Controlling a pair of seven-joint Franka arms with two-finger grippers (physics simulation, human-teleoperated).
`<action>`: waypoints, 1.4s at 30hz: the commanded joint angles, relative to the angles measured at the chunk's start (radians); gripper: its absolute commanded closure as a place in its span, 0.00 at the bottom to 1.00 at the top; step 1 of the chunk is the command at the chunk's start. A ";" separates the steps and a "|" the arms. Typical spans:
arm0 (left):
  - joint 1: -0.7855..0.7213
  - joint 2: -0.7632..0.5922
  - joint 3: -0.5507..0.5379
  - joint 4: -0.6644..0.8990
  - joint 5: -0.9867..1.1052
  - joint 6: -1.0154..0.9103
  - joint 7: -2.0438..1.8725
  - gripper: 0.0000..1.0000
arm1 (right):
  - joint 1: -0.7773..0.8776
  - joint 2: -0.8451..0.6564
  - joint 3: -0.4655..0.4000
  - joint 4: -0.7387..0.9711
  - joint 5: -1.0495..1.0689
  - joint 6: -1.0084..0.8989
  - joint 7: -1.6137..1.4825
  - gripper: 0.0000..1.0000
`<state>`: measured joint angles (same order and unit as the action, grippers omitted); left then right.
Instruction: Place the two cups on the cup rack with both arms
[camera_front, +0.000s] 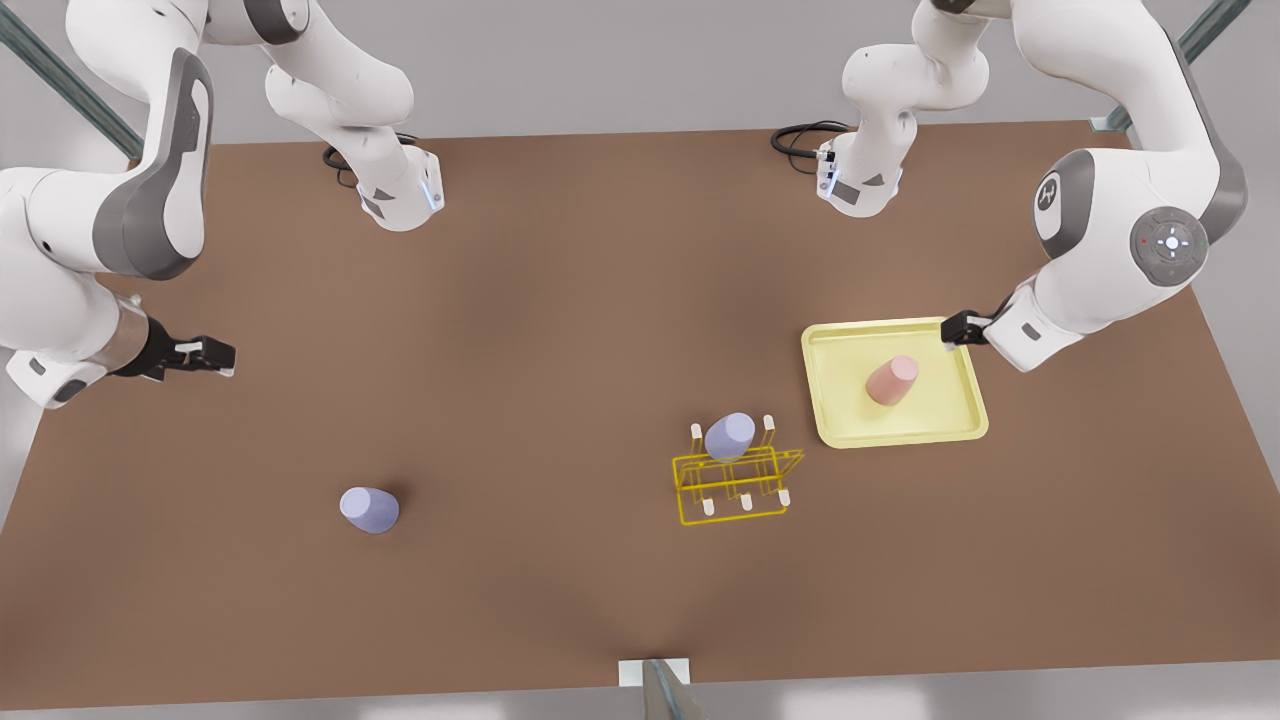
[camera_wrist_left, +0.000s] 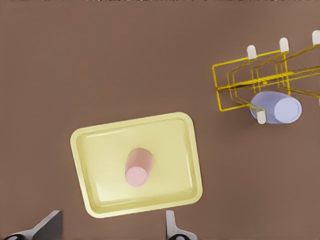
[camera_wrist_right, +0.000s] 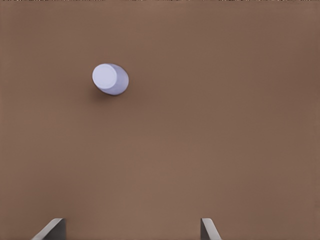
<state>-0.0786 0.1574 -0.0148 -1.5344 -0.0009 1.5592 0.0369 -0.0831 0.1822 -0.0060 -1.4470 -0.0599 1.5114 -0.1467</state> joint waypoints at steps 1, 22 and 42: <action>0.000 0.001 0.001 -0.004 -0.002 0.019 0.000 0.00 | -0.001 -0.003 0.000 -0.004 0.000 0.024 -0.051 0.00; 0.002 0.050 0.030 -0.774 -0.004 0.960 0.001 0.00 | 0.121 0.488 0.020 -0.066 0.081 0.760 0.058 0.00; 0.003 0.125 0.032 -0.834 -0.007 1.044 -0.002 0.20 | 0.128 0.528 0.003 -0.158 0.048 0.799 0.214 0.00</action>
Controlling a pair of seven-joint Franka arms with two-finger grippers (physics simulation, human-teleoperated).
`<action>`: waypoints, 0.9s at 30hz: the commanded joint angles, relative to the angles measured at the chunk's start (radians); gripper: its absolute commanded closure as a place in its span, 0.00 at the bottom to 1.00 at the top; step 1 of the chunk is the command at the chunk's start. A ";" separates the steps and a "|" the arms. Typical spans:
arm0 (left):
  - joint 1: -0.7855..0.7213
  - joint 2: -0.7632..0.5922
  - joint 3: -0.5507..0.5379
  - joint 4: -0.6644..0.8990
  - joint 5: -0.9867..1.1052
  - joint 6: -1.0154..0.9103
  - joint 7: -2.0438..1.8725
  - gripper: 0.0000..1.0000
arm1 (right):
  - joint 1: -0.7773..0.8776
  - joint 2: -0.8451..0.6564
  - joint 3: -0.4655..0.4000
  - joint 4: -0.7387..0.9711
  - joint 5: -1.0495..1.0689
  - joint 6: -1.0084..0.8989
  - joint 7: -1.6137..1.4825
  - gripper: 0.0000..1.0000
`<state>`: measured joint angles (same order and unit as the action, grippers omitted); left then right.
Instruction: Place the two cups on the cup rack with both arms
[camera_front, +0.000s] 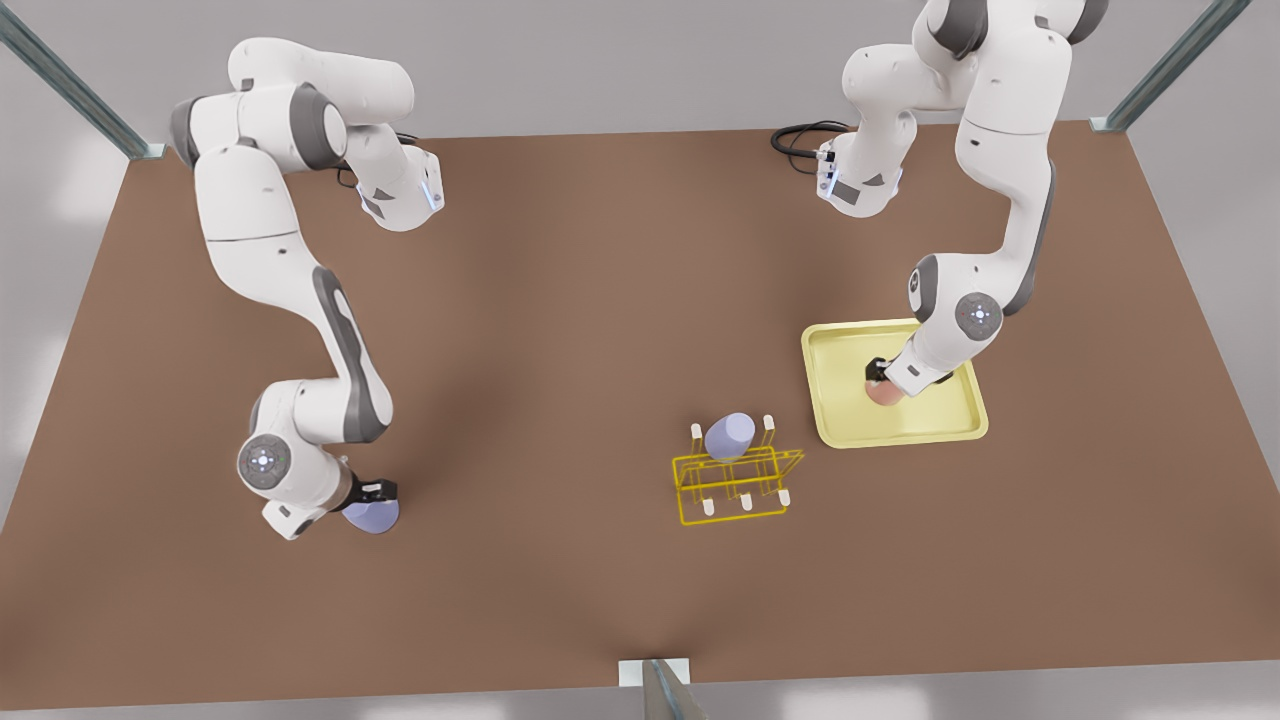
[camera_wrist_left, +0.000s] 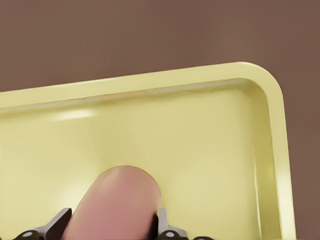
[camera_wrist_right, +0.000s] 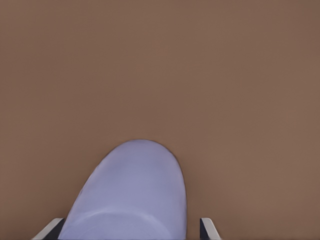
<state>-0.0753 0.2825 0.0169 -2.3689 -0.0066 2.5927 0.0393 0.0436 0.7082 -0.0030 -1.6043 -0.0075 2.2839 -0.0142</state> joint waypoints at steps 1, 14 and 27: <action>0.000 0.000 0.000 0.000 -0.003 0.010 -0.004 0.20 | 0.001 0.007 0.000 0.001 -0.005 0.031 0.082 0.00; 0.000 0.003 0.000 0.007 -0.001 0.010 -0.002 0.21 | 0.004 0.030 0.001 0.003 -0.005 0.054 0.082 0.11; -0.001 0.013 -0.006 0.531 -0.001 -0.660 -0.065 0.20 | -0.002 0.027 0.001 0.011 -0.003 0.052 0.079 0.19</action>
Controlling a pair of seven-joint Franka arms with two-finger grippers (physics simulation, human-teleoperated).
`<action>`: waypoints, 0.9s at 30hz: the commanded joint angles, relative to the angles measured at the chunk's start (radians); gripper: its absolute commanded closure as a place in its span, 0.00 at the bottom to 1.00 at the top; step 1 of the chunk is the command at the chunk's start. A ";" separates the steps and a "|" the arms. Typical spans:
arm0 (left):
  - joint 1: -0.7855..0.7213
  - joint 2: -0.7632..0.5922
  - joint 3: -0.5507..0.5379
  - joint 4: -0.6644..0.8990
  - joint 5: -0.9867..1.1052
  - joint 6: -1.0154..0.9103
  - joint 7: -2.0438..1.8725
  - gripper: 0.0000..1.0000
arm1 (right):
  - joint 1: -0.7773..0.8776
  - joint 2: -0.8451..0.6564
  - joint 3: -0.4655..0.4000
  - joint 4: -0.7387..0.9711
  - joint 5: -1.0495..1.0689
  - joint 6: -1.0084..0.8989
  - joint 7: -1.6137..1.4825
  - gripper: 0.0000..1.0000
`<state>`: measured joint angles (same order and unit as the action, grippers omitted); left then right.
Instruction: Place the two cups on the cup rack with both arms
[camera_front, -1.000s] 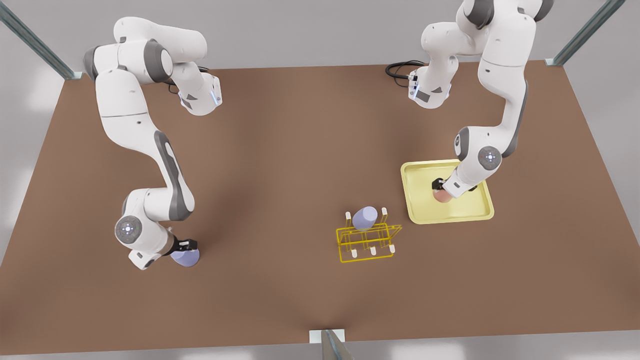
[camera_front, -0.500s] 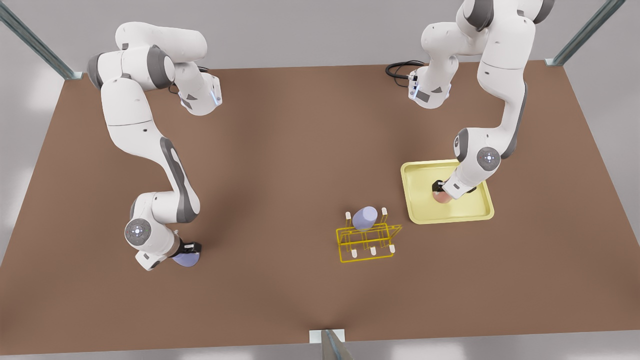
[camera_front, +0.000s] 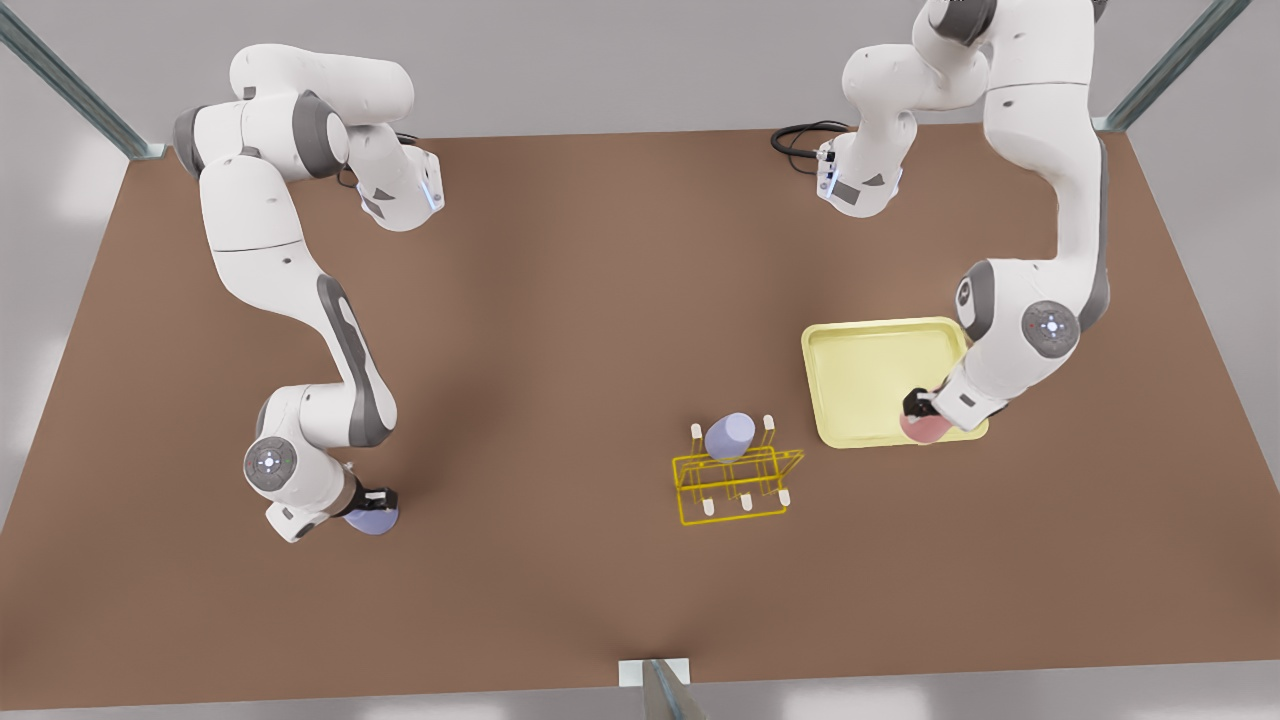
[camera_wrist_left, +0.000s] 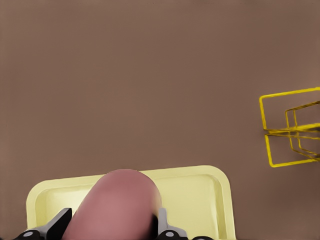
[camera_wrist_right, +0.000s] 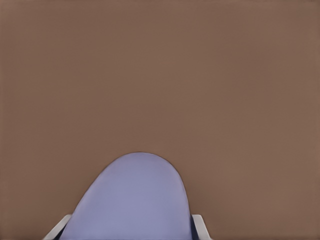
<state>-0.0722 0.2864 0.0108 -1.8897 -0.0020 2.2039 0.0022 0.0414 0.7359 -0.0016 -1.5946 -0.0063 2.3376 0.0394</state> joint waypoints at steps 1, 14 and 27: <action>-0.006 0.042 -0.003 0.107 -0.007 -0.283 -0.028 0.20 | 0.000 -0.001 0.000 0.001 -0.003 -0.001 0.025 0.19; -0.005 0.478 -0.129 0.751 -0.056 -0.214 -0.284 0.20 | 0.017 -0.036 0.057 0.024 0.002 -0.003 0.017 0.19; -0.044 0.533 -0.239 0.831 -0.070 -0.164 -0.406 0.20 | 0.025 -0.073 0.270 0.090 0.003 0.003 0.025 0.19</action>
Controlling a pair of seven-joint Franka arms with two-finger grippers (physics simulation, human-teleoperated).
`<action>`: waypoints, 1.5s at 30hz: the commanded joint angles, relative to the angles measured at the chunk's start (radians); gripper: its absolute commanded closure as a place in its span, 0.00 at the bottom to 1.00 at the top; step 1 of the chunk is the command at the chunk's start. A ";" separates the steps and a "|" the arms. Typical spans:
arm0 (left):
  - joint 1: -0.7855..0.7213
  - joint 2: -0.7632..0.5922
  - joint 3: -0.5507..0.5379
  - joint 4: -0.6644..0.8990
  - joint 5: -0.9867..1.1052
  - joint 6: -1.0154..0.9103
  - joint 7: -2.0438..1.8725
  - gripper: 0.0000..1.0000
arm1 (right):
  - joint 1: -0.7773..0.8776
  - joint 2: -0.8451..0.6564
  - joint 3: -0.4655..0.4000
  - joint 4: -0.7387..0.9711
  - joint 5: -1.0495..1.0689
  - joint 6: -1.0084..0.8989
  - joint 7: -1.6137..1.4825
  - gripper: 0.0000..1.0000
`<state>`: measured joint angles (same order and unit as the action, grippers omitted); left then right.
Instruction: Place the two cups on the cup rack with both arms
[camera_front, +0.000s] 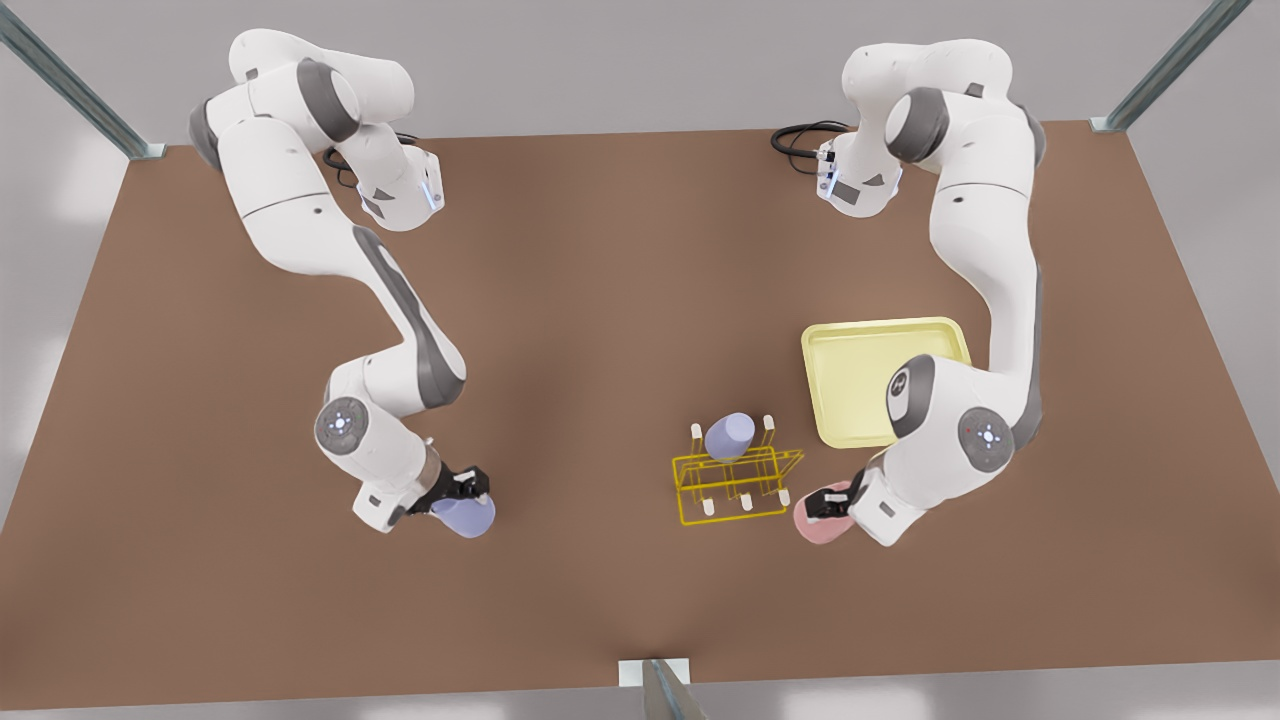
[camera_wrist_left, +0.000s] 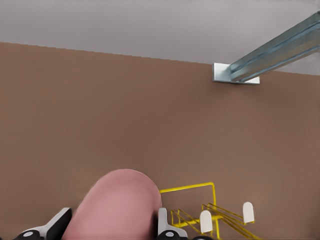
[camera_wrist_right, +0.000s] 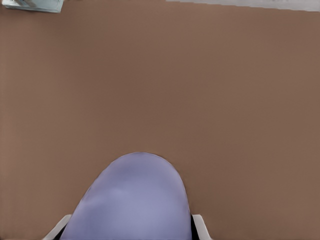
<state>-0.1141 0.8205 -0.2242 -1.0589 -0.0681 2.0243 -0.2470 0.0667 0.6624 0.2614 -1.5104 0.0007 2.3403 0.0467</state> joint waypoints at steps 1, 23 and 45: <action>-0.002 -0.003 -0.004 -0.001 -0.004 -0.001 -0.155 0.20 | 0.008 0.002 0.013 0.018 -0.004 0.005 0.019 0.19; 0.056 -0.184 -0.017 0.036 0.179 -0.587 -0.081 0.00 | 0.194 0.302 0.148 0.463 0.028 0.099 -0.028 0.19; 0.162 -0.572 0.048 -0.440 0.152 -0.547 0.411 0.00 | 0.272 0.395 0.210 0.561 0.079 0.277 -0.070 0.18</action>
<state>0.0483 0.2496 -0.1759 -1.4991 0.0814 1.4863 -0.0402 0.3370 1.0538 0.4657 -0.9584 0.0836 2.5928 -0.0132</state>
